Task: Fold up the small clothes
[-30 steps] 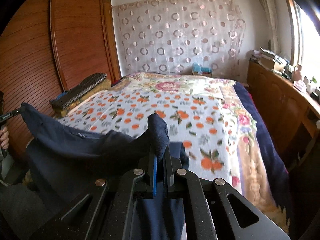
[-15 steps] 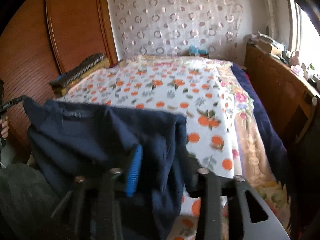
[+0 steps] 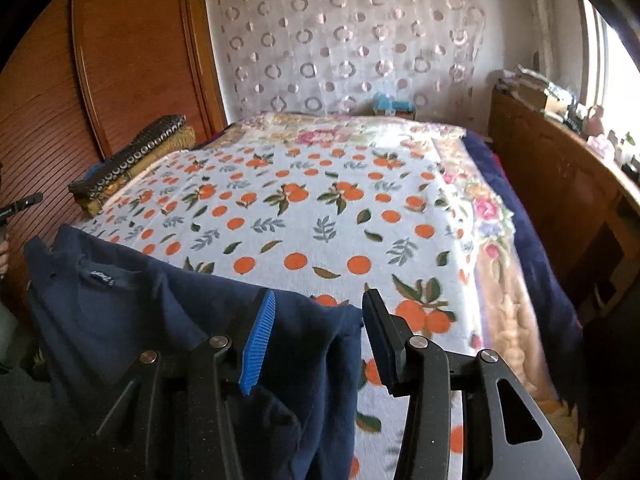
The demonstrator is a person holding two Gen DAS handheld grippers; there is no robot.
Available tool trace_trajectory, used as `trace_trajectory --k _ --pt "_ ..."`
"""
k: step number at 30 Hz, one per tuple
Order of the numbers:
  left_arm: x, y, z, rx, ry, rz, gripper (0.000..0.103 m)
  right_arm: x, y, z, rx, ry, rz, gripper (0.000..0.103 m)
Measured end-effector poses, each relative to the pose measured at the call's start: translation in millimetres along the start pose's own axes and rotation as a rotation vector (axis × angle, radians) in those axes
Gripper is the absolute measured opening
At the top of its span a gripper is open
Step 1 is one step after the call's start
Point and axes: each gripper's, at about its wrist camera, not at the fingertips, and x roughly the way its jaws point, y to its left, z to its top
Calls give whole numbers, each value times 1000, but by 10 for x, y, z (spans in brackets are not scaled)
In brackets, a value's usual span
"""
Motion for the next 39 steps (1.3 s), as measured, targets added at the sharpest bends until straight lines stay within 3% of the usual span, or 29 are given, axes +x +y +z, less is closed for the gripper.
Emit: trace_trajectory --k 6,14,19,25,31,33,36,39 --pt "358 47 -20 13 99 -12 66 176 -16 17 1 71 -14 48" --pt "649 -28 -256 57 231 -55 66 222 -36 85 12 99 -31 63" --pt "699 -73 -403 80 276 -69 64 277 -66 72 26 107 -19 65" --pt "603 -117 -447 84 278 -113 45 353 -70 62 15 117 -5 65" --pt "539 -213 -476 95 271 -161 18 363 -29 57 -14 126 10 65" --pt "479 -235 -476 94 251 -149 12 363 8 48 -28 129 19 65" --pt "264 -305 -473 86 191 -158 11 344 57 27 -45 127 38 52" --pt "44 -340 -432 70 131 -169 10 315 67 -10 -26 126 68 28"
